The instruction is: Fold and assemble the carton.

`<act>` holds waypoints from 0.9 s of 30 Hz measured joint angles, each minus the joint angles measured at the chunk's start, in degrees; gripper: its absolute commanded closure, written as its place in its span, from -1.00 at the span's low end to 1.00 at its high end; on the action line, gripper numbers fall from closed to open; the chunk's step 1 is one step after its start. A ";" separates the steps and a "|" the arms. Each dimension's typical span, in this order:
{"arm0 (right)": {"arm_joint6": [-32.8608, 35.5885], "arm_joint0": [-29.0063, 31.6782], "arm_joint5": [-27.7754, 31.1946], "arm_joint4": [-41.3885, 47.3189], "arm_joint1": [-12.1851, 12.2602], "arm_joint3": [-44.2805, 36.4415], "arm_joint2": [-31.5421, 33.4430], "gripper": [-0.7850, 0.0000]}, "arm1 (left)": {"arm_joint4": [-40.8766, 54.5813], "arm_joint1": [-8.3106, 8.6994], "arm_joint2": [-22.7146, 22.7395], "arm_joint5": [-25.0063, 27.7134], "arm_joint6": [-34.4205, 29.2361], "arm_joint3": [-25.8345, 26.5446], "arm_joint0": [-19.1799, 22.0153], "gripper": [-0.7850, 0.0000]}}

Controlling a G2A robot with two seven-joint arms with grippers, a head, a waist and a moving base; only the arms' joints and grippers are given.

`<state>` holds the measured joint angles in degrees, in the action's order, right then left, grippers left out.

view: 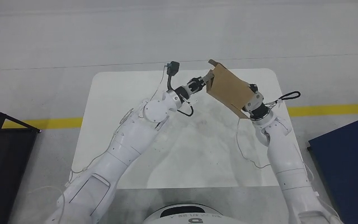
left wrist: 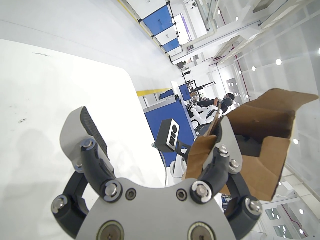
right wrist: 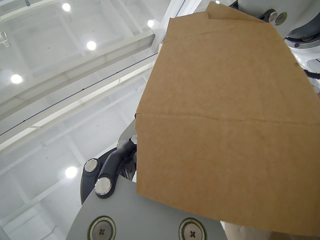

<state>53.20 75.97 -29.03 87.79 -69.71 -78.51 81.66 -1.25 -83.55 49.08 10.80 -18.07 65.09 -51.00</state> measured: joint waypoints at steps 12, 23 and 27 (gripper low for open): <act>-0.23 -1.20 -0.78 0.03 -0.10 1.10 -0.33 1.00 | -3.72 -1.00 -1.66 -1.79 -2.56 -0.52 2.38 -1.00; 0.18 -2.46 -1.91 1.87 -0.41 3.05 -1.06 1.00 | 0.44 -1.09 0.52 1.97 -5.26 0.38 0.90 -1.00; 0.27 -2.74 -2.86 3.63 -0.54 3.43 -1.06 1.00 | 5.76 -0.75 3.34 4.49 -7.17 0.47 -0.42 -1.00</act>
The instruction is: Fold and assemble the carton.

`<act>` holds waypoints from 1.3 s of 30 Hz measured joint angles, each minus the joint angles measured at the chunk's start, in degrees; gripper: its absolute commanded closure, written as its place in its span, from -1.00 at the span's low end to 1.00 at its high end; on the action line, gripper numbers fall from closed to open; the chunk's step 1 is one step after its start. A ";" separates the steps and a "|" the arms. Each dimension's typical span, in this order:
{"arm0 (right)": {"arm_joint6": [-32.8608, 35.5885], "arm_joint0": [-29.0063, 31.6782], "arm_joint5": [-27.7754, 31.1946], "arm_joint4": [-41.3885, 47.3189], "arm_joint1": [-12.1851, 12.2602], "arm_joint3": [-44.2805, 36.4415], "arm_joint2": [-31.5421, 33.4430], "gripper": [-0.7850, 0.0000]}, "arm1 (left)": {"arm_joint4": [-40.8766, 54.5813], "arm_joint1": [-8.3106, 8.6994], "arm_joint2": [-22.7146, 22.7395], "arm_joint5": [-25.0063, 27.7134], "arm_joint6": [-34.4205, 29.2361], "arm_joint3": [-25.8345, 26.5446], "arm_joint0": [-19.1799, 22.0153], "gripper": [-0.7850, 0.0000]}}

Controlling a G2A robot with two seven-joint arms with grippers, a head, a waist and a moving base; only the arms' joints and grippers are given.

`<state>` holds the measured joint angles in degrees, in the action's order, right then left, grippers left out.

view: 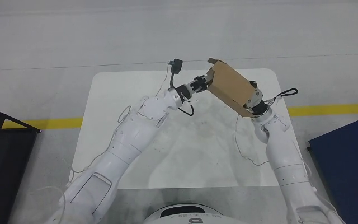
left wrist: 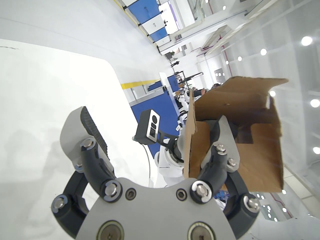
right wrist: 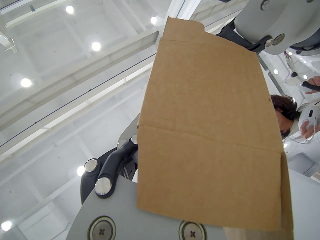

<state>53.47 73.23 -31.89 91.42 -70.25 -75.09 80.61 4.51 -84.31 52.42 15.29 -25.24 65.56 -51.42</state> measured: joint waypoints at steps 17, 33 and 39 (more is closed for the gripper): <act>0.77 0.14 -1.21 2.40 -0.36 -0.84 -0.22 1.00 | 2.21 1.71 6.72 -2.33 -1.76 -0.71 -3.48 -1.00; 1.38 1.35 -1.12 2.10 -0.37 -0.47 0.24 1.00 | 2.76 -1.34 -0.71 2.26 -4.75 -7.72 2.62 -1.00; 1.37 1.34 -1.12 2.11 -0.38 -0.46 0.23 1.00 | 2.65 -1.52 -0.82 3.33 -4.69 -7.62 1.99 -1.00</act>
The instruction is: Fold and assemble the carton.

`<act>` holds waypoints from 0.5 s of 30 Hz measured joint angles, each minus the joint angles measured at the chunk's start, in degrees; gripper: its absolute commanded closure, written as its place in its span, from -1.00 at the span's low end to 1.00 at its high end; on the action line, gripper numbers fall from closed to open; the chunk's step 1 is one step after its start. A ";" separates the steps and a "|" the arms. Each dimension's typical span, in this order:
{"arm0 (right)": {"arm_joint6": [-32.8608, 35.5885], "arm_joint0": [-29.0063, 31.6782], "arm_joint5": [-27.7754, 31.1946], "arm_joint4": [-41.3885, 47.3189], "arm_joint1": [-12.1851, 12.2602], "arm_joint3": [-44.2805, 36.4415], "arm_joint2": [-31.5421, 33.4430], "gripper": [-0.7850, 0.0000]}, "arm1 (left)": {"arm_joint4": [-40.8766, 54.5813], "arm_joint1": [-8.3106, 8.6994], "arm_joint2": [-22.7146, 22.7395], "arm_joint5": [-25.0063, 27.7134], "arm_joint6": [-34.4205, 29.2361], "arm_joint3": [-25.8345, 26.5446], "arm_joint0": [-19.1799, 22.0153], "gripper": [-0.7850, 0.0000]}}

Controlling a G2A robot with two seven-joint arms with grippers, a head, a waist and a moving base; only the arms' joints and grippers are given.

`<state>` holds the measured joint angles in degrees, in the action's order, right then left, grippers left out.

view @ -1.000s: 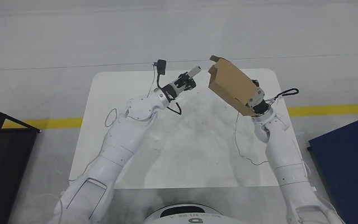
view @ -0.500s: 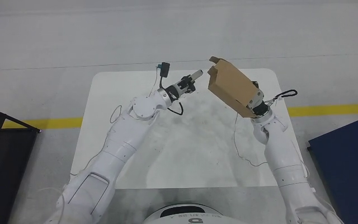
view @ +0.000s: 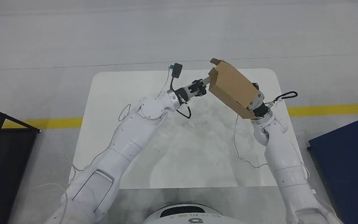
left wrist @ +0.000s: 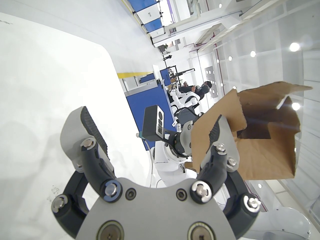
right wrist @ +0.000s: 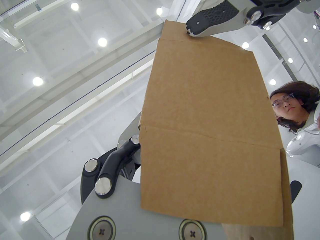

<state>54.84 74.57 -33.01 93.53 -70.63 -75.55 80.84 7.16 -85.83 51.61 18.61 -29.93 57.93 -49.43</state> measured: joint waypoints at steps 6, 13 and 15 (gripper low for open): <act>0.00 0.00 0.00 0.00 0.00 0.00 0.00 1.00 | -0.42 0.17 0.93 1.14 0.72 2.10 -0.96 -1.00; 0.00 0.00 0.00 0.00 0.00 0.00 0.00 1.00 | -2.25 0.39 1.27 -0.26 0.40 3.86 -1.66 -1.00; 0.00 0.00 0.00 0.00 0.00 0.00 0.00 1.00 | -3.11 0.33 1.00 -1.56 0.41 3.81 -1.46 -1.00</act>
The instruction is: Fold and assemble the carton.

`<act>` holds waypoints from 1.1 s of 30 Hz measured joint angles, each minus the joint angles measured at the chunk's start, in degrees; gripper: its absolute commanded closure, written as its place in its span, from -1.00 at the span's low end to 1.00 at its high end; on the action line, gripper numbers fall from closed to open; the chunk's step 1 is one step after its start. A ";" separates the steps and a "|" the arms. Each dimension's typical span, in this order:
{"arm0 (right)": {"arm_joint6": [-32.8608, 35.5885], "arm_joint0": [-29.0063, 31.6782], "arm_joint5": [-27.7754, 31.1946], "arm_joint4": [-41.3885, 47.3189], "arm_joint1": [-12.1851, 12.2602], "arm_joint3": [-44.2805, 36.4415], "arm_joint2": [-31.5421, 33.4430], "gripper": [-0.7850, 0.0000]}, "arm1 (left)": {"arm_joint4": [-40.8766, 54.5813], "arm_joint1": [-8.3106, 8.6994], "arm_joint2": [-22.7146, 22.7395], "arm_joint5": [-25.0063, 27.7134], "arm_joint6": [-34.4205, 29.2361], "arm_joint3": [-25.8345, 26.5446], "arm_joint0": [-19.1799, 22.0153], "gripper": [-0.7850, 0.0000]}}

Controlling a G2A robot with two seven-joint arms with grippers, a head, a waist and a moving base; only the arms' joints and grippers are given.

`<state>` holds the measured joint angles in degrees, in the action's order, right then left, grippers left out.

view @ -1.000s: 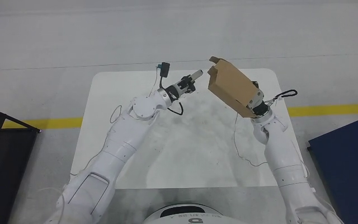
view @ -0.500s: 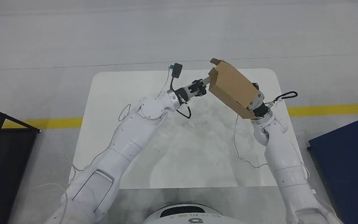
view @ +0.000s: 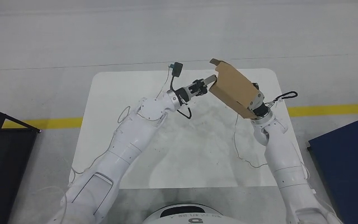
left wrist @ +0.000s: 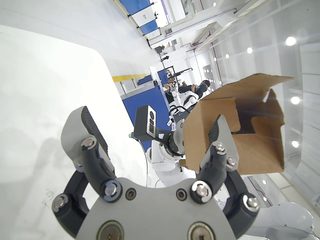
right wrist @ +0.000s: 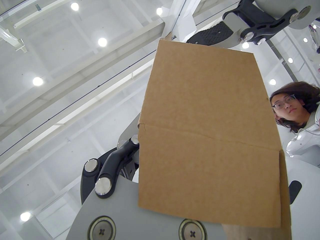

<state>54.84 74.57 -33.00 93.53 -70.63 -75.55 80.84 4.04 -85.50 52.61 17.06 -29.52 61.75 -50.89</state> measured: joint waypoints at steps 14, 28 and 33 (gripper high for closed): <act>0.00 0.00 0.00 0.00 0.00 0.00 0.00 1.00 | -2.31 -0.30 -0.42 -1.26 -0.35 1.91 0.96 -1.00; 0.00 0.00 0.00 0.00 0.00 0.00 0.00 1.00 | -1.85 1.34 5.68 1.10 0.23 8.18 -2.48 -1.00; 0.00 0.00 0.00 0.00 0.00 0.00 0.00 1.00 | -1.87 1.17 5.00 0.79 -1.08 9.70 -1.36 -1.00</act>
<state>54.84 74.57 -33.00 93.53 -70.63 -75.55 80.84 2.18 -84.32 57.60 17.85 -30.60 71.45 -52.26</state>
